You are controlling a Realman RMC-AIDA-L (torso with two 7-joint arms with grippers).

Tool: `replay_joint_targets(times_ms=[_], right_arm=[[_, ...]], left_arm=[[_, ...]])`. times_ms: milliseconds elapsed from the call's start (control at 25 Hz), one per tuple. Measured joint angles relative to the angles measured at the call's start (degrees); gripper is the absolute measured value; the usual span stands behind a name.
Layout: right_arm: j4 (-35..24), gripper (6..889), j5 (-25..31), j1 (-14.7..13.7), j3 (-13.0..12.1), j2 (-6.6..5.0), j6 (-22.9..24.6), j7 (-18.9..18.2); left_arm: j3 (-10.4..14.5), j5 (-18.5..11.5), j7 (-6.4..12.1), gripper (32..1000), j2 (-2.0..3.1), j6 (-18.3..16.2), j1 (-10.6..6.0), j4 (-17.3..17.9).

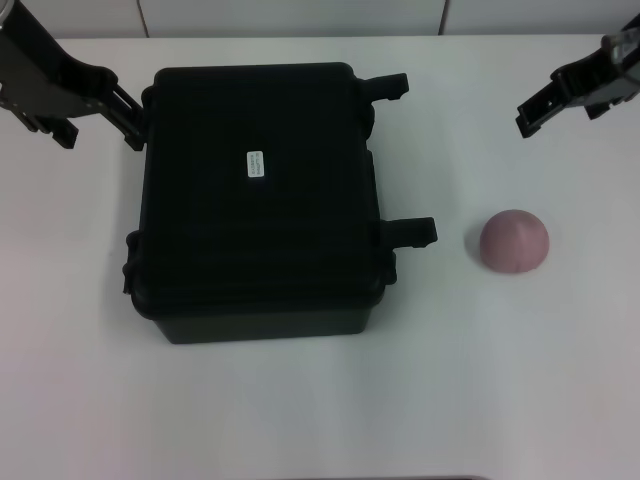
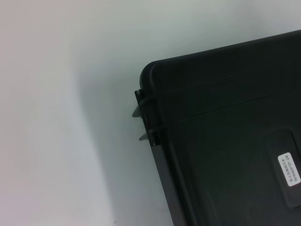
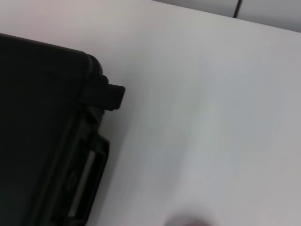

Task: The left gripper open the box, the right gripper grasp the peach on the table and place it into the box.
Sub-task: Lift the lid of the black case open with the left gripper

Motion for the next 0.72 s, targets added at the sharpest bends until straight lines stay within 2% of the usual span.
replay_joint_targets(times_ms=[720], right_arm=[[-0.3,856,2.4,-0.4,0.1,-0.27,0.0,-0.2]], left_arm=[[0.0,-0.3,0.29,815,0.08,-0.1,-0.15,0.0]])
